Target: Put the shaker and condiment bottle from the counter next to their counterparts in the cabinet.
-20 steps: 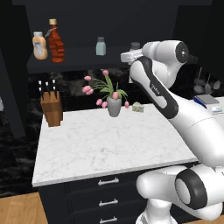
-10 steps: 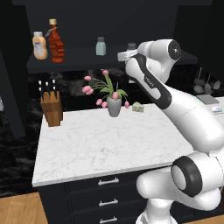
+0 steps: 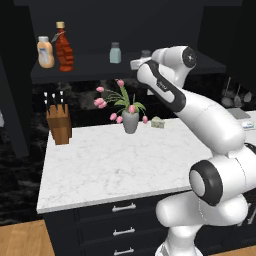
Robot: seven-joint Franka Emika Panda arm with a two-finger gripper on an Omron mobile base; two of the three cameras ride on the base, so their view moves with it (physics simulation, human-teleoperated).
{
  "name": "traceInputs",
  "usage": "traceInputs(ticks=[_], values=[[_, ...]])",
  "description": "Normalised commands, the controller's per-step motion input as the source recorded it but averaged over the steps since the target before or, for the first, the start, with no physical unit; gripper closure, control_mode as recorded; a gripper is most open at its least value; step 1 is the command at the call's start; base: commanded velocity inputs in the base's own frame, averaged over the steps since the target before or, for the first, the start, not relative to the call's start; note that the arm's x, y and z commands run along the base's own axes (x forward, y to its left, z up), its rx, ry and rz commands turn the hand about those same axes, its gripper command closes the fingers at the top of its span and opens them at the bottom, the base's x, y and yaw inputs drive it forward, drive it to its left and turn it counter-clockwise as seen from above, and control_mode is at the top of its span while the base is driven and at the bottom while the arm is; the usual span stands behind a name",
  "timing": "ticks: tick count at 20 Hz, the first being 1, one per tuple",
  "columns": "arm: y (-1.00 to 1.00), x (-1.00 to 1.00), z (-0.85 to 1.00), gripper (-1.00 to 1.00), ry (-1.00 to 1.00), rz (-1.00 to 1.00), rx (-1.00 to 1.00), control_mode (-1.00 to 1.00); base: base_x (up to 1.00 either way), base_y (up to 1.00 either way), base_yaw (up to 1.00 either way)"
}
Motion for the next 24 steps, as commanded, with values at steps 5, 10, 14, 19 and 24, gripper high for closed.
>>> traceInputs(ticks=[5, 10, 14, 19, 24], values=[[0.06, 0.41, -0.04, 1.00, 0.00, -0.02, 0.00, -1.00, 0.00, 0.00, 0.00], [0.13, 0.42, -0.12, 1.00, 0.00, -0.02, 0.00, -1.00, 0.00, 0.00, 0.00], [0.14, 0.44, -0.17, 1.00, 0.00, -0.01, 0.00, -1.00, 0.00, 0.00, 0.00], [0.08, 0.44, -0.19, 1.00, 0.00, 0.00, 0.00, -1.00, 0.00, 0.00, 0.00], [0.00, 0.38, -0.27, 1.00, 0.00, 0.00, 0.00, -1.00, 0.00, 0.00, 0.00]])
